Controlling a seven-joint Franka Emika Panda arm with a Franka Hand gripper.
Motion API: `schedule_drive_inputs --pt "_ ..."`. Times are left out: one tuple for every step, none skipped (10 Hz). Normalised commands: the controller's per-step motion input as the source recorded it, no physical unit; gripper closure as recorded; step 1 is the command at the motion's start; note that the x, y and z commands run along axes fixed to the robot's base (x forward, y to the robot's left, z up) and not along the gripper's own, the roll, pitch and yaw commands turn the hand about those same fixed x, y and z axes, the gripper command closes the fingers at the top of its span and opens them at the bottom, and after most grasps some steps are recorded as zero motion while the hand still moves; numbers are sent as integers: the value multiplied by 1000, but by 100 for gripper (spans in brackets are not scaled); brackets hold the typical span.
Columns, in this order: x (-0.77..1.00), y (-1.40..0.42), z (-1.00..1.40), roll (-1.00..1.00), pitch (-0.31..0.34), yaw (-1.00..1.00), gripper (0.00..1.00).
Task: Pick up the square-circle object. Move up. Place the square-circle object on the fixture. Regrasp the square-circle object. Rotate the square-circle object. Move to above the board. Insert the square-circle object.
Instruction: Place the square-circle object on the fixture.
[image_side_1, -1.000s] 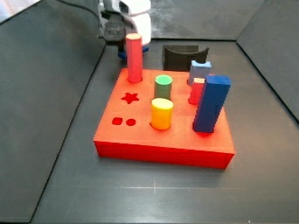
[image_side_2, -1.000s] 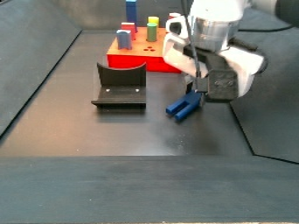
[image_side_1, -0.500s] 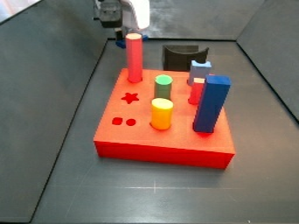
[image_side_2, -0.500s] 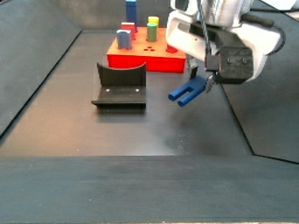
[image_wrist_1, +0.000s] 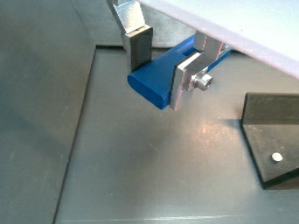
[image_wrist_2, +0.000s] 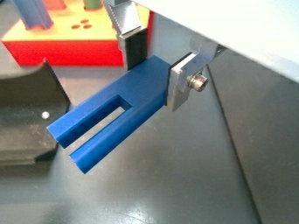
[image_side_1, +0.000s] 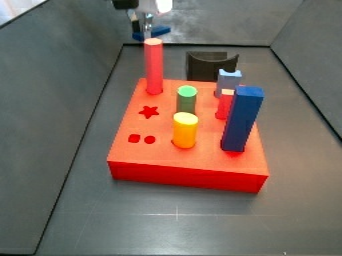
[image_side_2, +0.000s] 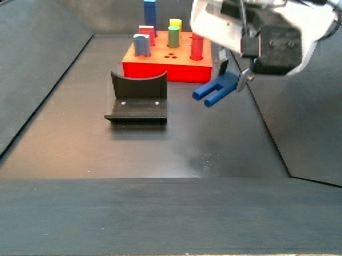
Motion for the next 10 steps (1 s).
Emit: schedule_drive_inputs --pt "-24 1 1000 109 87 -3 100" --pt "-26 0 1000 122 94 5 100" --pt "-30 0 1000 128 95 14 100" --pt "-32 1 1000 124 93 20 100" --pt "-29 2 915 118 89 22 100" --pt "-25 3 795 105 87 19 100" --pt "-17 7 627 89 88 16 100" --pt "-14 10 536 88 90 15 100" --pt "-4 8 356 86 98 17 100" --pt "0 9 218 86 101 17 100"
